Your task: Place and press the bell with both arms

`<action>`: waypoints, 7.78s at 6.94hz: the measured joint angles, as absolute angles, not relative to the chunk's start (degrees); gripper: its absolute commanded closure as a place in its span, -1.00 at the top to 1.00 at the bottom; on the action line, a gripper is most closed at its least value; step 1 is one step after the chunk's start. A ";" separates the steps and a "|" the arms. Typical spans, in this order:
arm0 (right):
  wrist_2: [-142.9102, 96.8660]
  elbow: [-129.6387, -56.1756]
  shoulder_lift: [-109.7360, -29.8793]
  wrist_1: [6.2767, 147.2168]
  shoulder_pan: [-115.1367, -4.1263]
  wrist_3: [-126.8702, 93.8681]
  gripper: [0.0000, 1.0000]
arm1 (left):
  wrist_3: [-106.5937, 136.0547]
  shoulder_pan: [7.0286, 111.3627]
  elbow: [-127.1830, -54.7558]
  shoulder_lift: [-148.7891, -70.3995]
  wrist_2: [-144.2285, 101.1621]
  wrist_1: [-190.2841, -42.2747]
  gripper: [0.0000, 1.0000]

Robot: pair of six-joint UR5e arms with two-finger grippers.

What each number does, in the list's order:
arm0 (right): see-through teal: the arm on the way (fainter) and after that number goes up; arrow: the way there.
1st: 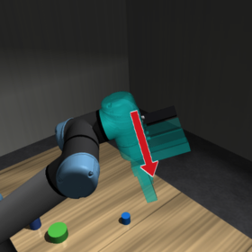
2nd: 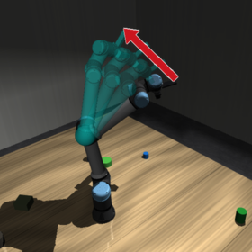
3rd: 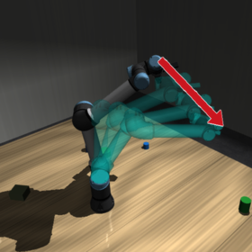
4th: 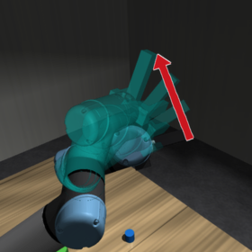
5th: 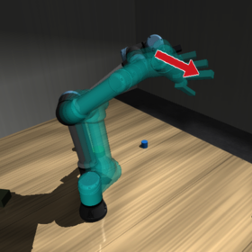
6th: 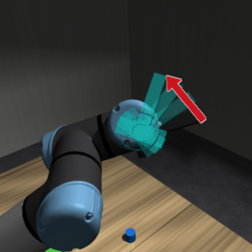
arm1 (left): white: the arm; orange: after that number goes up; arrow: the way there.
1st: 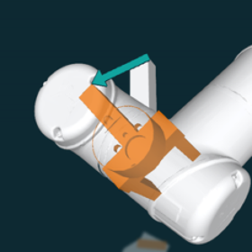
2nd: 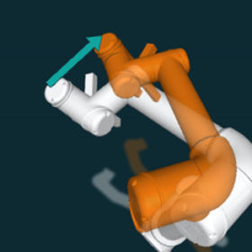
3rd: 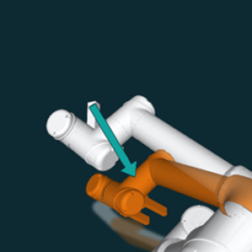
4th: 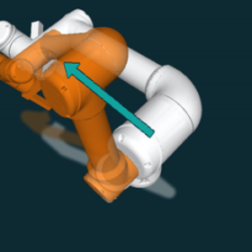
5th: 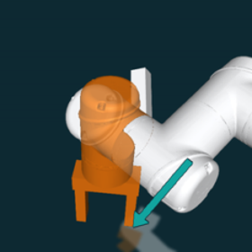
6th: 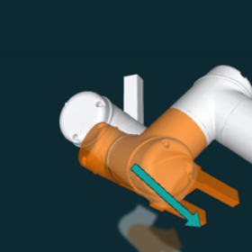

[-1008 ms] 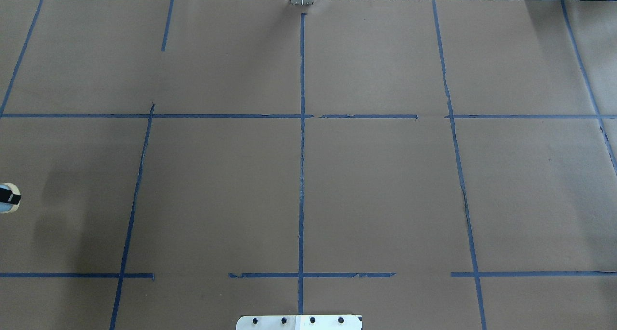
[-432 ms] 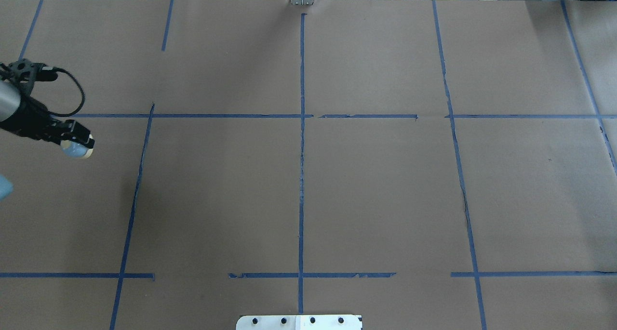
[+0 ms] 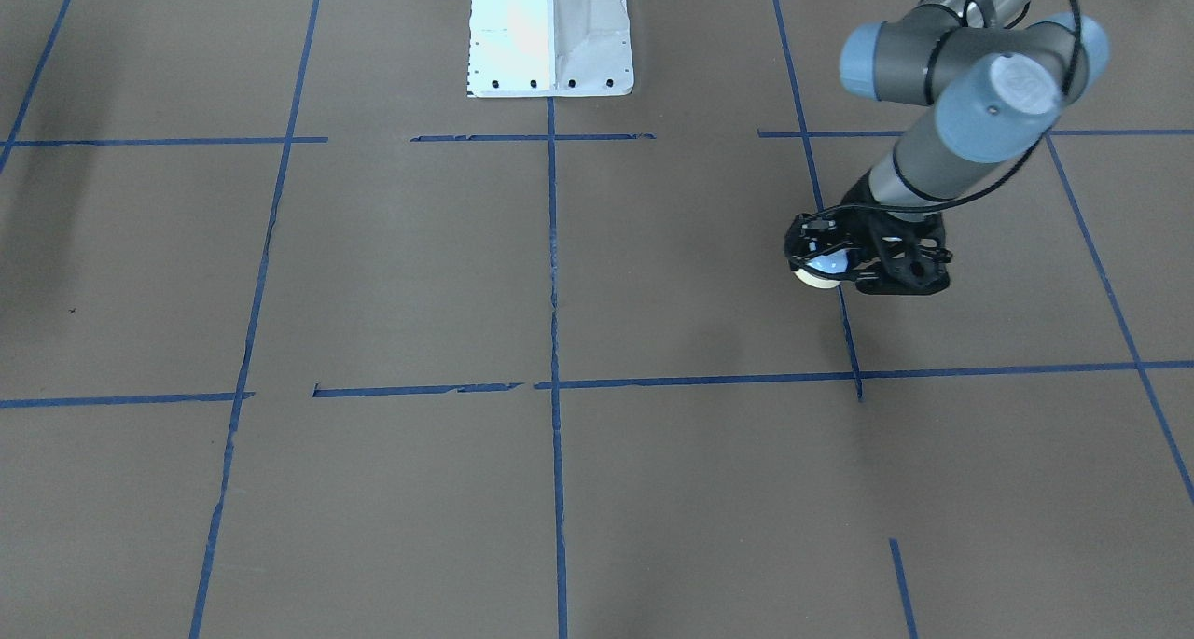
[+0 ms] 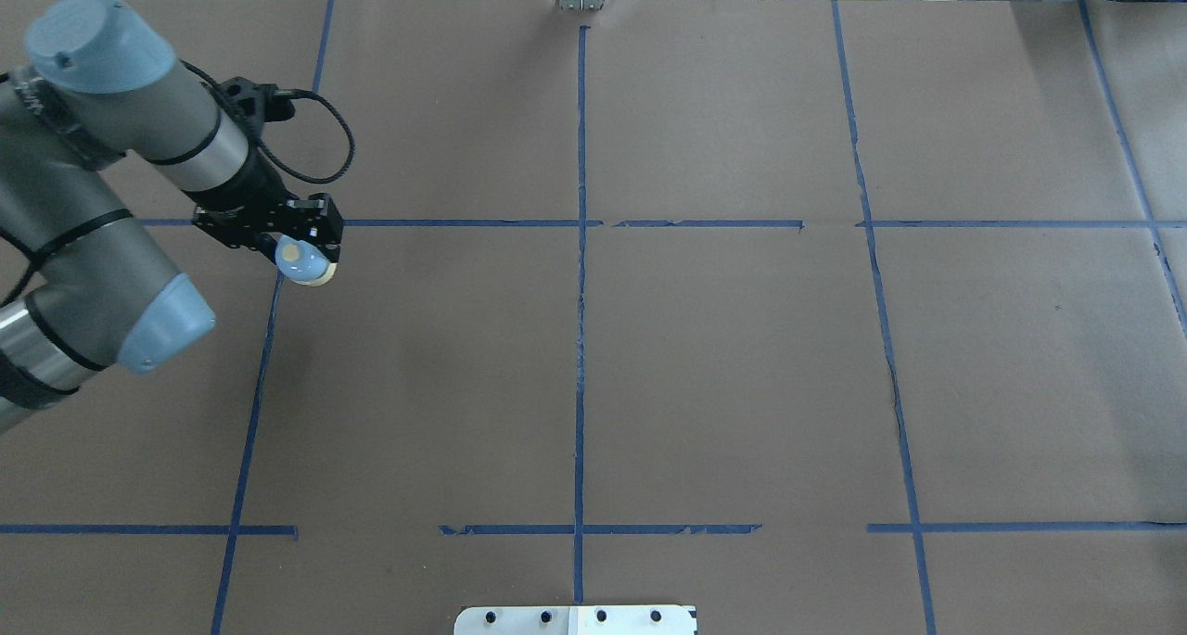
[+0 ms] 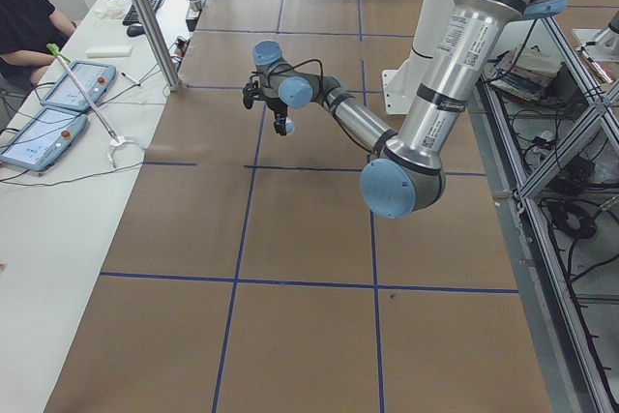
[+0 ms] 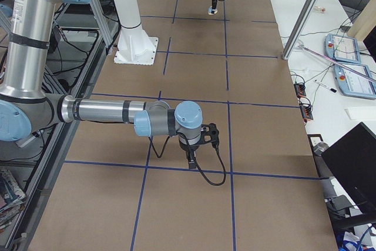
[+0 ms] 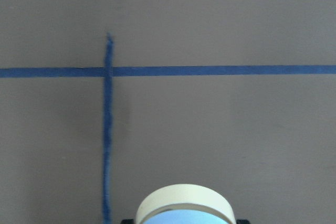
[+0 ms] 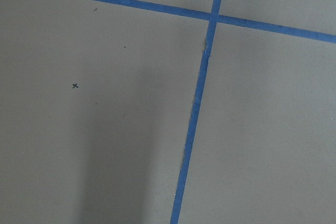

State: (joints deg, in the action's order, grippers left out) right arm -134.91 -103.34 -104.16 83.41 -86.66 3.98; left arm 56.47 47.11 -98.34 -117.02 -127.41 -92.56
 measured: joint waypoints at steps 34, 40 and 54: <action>-115.56 -84.16 -40.67 93.46 -39.51 -64.54 -0.81 | -4.92 87.87 -102.27 -83.43 -134.05 -84.88 1.00; -110.91 -63.21 -29.69 84.26 -37.37 -68.78 -0.93 | -2.66 87.89 -103.36 -83.49 -134.12 -84.90 1.00; -115.34 -61.93 -26.97 83.38 -40.43 -68.01 1.00 | -2.91 87.89 -102.75 -83.41 -133.60 -84.90 1.00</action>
State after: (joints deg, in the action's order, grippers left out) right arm -115.34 -61.93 -26.97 83.38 -40.43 -68.01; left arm -2.91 87.89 -102.75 -83.41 -133.60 -84.90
